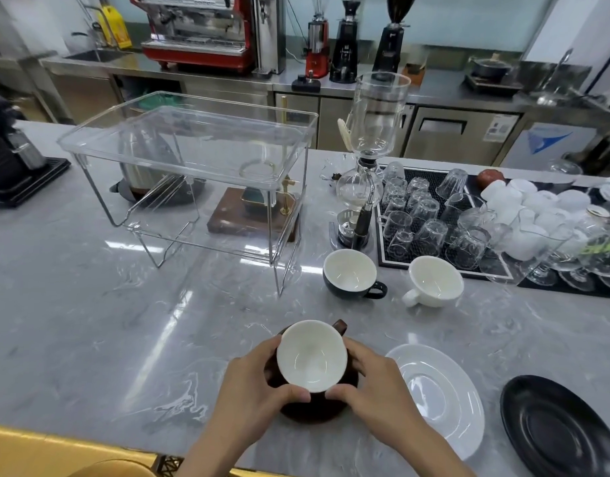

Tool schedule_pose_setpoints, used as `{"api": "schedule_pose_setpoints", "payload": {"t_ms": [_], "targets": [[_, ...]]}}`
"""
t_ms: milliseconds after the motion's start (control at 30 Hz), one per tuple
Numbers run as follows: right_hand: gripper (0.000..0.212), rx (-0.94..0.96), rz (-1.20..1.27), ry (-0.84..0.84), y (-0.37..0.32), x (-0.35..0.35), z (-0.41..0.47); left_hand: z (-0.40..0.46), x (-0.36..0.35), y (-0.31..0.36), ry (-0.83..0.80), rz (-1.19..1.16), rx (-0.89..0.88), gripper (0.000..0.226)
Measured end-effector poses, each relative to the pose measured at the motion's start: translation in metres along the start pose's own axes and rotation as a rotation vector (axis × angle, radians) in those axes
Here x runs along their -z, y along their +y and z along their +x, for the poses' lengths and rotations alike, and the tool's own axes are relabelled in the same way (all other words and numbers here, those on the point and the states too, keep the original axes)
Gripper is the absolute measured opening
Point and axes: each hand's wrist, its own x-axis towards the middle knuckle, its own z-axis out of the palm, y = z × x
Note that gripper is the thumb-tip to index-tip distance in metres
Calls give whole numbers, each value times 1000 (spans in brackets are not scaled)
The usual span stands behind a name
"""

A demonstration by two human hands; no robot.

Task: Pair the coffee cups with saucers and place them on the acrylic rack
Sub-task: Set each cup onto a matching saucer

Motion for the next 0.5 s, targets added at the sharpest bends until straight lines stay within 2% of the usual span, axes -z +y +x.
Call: {"api": "schedule_pose_setpoints", "payload": {"t_ms": [400,500], "targets": [[64,27,-5,-43,3,9,-1,-2,0,-5,6,-5,9,80],[62,12,0,25,8,16,-3,1,1,4,67,-42,-14,82]]}}
